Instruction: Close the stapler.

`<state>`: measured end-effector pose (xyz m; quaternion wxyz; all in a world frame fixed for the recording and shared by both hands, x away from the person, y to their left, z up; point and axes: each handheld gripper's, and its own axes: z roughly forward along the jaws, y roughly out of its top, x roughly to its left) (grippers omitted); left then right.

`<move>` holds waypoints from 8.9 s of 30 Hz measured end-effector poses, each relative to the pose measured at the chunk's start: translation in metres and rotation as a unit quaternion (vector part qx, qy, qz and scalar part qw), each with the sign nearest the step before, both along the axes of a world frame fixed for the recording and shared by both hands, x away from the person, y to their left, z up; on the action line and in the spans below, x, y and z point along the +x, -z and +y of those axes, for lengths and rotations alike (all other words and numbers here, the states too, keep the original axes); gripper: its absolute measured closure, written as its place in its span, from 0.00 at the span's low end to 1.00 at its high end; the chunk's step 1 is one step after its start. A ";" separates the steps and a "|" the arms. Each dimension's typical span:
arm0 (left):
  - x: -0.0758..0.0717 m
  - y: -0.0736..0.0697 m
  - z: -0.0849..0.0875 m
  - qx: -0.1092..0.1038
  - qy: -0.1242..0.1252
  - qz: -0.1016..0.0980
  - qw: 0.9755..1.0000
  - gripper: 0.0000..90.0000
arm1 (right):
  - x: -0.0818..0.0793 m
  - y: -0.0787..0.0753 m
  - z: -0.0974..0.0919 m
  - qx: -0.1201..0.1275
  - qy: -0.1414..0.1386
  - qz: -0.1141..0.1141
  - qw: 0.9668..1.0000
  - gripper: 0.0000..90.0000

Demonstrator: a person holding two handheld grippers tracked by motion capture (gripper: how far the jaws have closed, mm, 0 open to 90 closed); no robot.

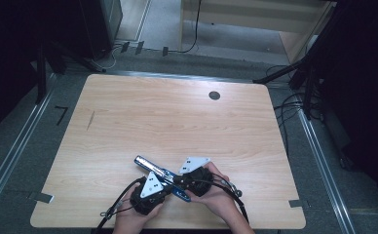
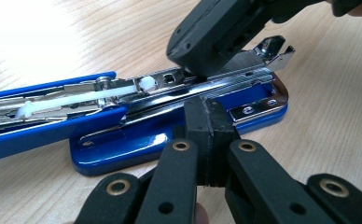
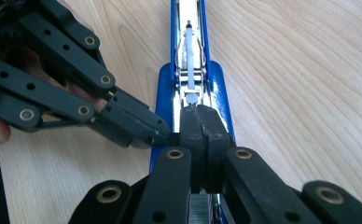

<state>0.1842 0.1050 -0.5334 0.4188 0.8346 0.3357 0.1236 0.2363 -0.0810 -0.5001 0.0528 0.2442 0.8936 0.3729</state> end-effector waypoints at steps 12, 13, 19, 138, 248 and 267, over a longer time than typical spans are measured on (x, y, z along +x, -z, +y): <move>0.000 0.000 0.000 -0.001 -0.001 0.001 1.000 1.00 | -0.005 0.001 -0.015 0.005 -0.001 0.007 1.000 1.00; 0.000 0.000 0.000 -0.001 -0.001 0.001 1.000 1.00 | -0.005 0.001 -0.015 0.005 -0.001 0.007 1.000 1.00; 0.000 0.000 0.000 -0.001 -0.001 0.001 1.000 1.00 | -0.005 0.001 -0.015 0.008 0.000 0.008 1.000 1.00; 0.011 -0.005 0.035 -0.059 -0.050 0.024 0.997 1.00 | 0.016 -0.022 0.040 0.054 0.008 -0.041 0.998 1.00; 0.011 -0.001 0.017 -0.016 -0.023 0.011 1.000 1.00 | 0.016 -0.075 0.039 0.087 0.023 -0.069 0.994 1.00; 0.010 0.000 0.018 -0.017 -0.023 0.013 0.999 1.00 | 0.004 -0.067 0.014 0.097 0.034 -0.072 0.992 1.00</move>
